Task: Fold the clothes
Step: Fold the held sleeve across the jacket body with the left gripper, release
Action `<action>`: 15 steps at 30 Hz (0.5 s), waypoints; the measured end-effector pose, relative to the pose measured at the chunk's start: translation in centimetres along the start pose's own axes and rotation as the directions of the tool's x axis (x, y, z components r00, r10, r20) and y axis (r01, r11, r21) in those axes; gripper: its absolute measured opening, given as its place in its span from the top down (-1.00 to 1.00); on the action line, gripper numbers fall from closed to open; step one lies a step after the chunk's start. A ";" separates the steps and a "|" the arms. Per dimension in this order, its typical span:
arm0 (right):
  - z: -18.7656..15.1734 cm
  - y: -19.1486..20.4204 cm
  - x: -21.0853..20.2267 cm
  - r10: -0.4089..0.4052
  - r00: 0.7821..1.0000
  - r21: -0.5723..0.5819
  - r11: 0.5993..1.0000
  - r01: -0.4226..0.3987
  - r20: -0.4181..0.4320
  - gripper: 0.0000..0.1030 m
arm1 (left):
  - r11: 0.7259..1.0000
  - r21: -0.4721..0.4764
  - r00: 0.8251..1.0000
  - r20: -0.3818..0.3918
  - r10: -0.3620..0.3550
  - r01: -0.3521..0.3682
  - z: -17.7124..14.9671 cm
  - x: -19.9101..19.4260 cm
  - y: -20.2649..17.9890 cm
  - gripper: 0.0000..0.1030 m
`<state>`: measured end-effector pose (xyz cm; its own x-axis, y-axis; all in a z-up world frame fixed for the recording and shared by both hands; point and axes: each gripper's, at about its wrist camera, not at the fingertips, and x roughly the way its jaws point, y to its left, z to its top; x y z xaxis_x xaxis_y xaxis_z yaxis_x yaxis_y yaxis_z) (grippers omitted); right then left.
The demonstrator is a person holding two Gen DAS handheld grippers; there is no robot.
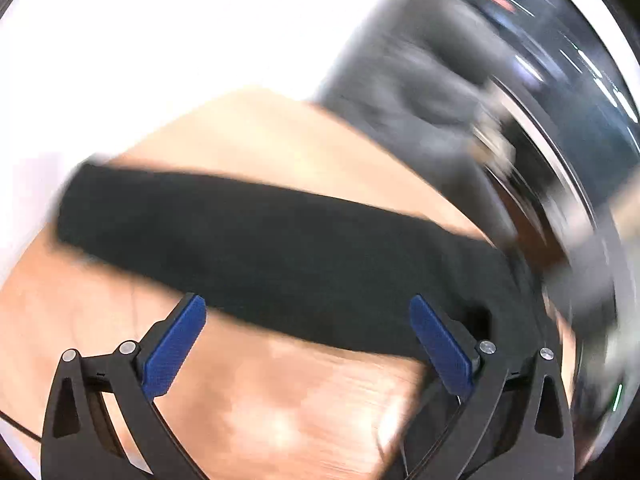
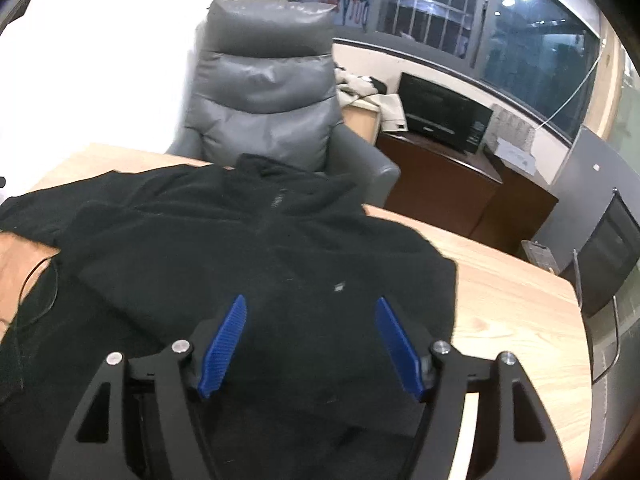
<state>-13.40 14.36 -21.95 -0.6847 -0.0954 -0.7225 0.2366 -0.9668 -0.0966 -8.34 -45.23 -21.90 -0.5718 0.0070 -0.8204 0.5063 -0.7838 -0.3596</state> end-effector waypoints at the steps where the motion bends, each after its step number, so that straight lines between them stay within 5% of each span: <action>1: 0.1 0.4 -0.1 0.012 1.000 0.004 1.000 -0.012 -0.003 -0.39 | 0.994 -0.110 1.000 -0.005 0.015 -0.016 0.5 0.3 2.9 -1.00; 4: 0.5 2.8 0.2 0.052 0.999 0.010 0.999 -0.052 -0.004 -0.39 | 0.913 -0.399 0.996 -0.057 0.069 -0.086 1.1 2.2 10.3 -0.99; 6: 0.7 4.0 0.2 0.081 0.997 -0.005 0.997 -0.081 -0.001 -0.39 | 0.873 -0.482 0.997 -0.049 0.062 -0.078 1.1 3.3 12.9 -0.99; 9: 1.0 5.8 0.2 0.105 0.994 -0.043 0.994 -0.105 0.002 -0.38 | 0.857 -0.509 0.997 -0.019 0.078 -0.077 1.4 4.6 14.5 -0.99; 15: 0.7 7.2 0.1 0.133 0.991 -0.064 0.989 -0.133 -0.009 -0.37 | 0.887 -0.450 0.986 0.071 0.148 -0.100 2.7 5.8 13.9 -0.98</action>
<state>-12.26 7.21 -22.23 -0.6408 -0.2208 -0.7353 0.3694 -0.9282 -0.0433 -6.39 -57.80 -30.45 -0.5352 -0.1532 -0.8307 0.7972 -0.4169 -0.4367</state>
